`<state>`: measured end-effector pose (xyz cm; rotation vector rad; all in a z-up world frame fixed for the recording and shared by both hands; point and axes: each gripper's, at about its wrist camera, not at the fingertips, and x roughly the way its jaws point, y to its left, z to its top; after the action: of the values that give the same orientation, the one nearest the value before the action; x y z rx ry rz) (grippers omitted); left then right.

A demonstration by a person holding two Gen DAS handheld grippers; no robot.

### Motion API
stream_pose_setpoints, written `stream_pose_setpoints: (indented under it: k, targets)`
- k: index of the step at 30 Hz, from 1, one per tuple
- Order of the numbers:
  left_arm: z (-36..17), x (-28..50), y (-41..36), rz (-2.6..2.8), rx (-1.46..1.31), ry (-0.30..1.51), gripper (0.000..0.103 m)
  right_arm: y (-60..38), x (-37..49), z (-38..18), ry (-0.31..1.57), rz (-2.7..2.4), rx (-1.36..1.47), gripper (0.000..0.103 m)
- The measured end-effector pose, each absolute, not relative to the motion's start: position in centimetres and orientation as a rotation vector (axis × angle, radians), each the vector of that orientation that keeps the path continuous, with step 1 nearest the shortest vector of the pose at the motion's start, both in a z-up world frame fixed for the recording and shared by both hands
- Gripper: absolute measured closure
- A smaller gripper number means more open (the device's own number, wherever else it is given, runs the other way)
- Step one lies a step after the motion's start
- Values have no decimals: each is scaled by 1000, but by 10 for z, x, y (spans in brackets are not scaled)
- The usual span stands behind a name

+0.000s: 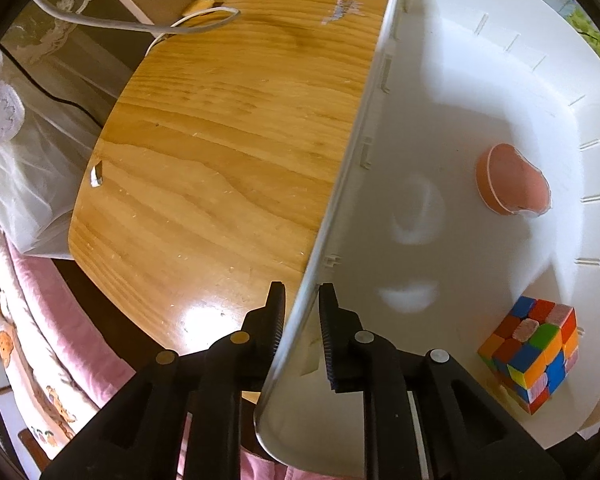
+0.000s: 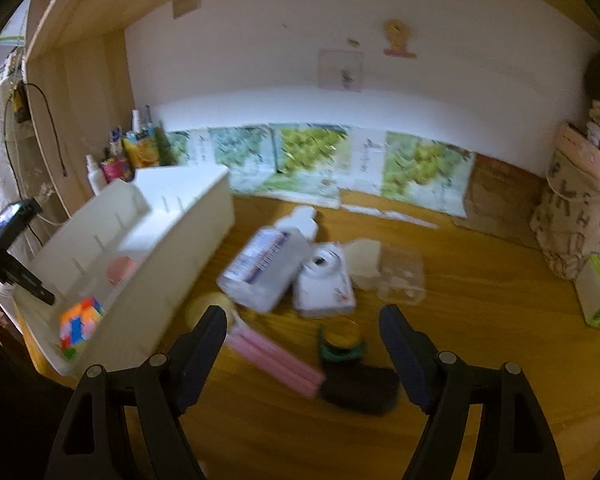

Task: Organize rigid objects
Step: 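Move the right gripper to the black charger and grasp it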

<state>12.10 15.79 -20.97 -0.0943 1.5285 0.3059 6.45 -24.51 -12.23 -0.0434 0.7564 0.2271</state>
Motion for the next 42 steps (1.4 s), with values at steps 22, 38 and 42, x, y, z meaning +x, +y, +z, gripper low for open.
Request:
stream_pose_setpoints:
  k: [22, 38, 42]
  targets:
    - [-209, 129, 136, 387, -52, 1556, 78, -284, 72, -192, 911, 184, -130, 24]
    - [-213, 127, 138, 382, -42, 1557, 78, -277, 82, -201, 936, 232, -136, 37]
    - [-213, 126, 136, 376, -36, 1553, 78, -277, 83, -202, 938, 230, -131, 38]
